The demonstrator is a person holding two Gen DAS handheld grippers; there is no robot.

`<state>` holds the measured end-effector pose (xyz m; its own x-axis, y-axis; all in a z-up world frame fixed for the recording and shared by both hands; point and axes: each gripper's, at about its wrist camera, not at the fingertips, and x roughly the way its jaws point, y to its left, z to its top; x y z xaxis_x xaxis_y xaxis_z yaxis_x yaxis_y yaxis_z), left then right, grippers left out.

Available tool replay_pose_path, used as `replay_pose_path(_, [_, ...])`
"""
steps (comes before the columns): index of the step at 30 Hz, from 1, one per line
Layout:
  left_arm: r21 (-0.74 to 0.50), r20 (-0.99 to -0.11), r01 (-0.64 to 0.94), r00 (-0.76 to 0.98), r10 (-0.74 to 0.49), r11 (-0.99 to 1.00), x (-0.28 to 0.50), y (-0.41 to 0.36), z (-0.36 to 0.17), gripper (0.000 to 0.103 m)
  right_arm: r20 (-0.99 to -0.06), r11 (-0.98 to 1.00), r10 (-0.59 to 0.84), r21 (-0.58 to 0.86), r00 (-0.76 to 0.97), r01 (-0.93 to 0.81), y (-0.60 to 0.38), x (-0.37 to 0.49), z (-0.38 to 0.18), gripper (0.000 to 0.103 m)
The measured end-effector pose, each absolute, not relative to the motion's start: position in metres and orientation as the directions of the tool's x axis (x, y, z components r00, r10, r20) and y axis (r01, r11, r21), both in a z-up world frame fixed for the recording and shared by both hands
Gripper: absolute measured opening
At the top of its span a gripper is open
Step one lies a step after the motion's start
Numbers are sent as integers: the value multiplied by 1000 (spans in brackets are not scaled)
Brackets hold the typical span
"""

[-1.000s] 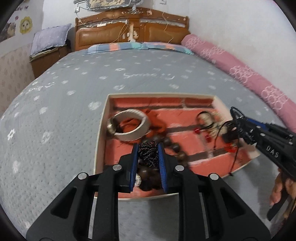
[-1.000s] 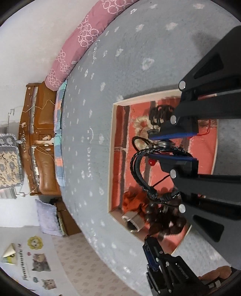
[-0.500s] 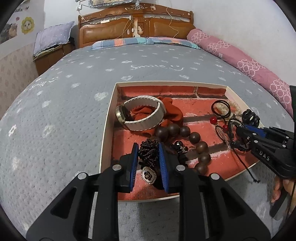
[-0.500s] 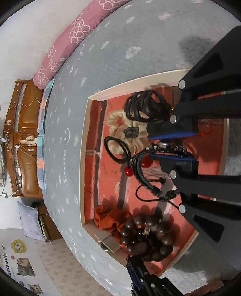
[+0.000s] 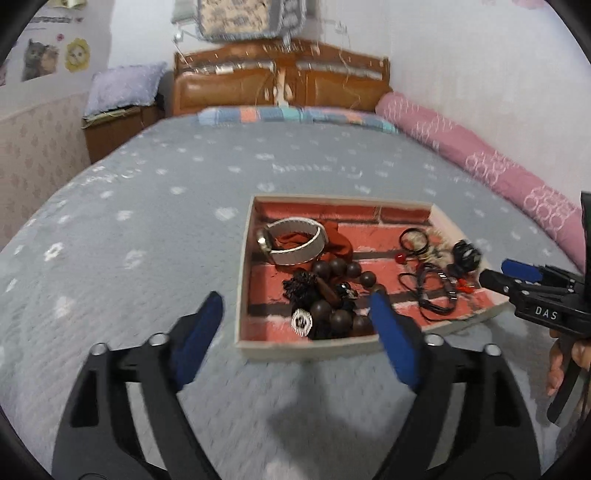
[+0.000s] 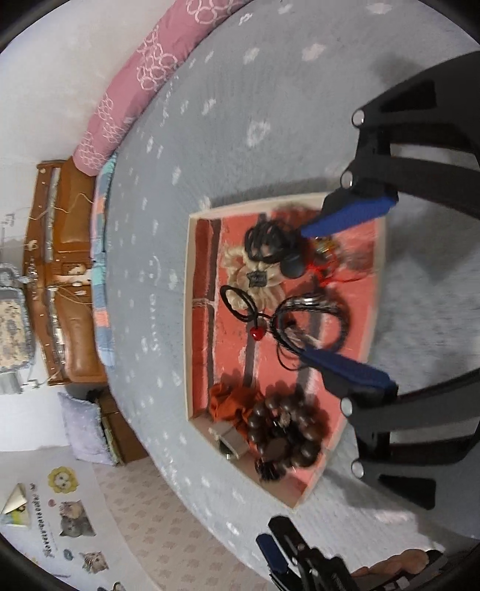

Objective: Organize jewelry

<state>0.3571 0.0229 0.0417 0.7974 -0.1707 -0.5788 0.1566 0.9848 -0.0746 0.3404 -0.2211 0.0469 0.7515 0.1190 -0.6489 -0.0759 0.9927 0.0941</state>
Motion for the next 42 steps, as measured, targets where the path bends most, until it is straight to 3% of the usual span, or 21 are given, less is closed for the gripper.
replay_pose_path(6, [-73, -510, 129, 847, -148, 989, 267, 41, 62, 98, -594, 992, 115, 104, 796, -66, -236, 256, 64, 74])
replay_pose_path(9, [-70, -494, 104, 860, -125, 992, 230, 48, 66, 98, -563, 993, 99, 111, 820, -44, -240, 213, 71, 85])
replay_pose_path(16, [-49, -479, 42, 876, -60, 998, 147, 54, 64, 98, -520, 999, 43, 27, 853, -34, -239, 134, 70, 88])
replay_pose_path(19, [-30, -458, 39, 888, -48, 999, 120, 51, 58, 98, -511, 998, 34, 59, 859, -4, -246, 109, 64, 96])
replay_pose_path(31, [-52, -411, 25, 911, -45, 998, 79, 38, 33, 98, -382, 998, -21, 44, 924, 41, -239, 55, 50, 99])
replay_pose_path(42, [-17, -331, -6, 944, 1, 1000, 73, 35, 34, 98, -376, 997, -11, 66, 926, 39, -240, 54, 46, 99])
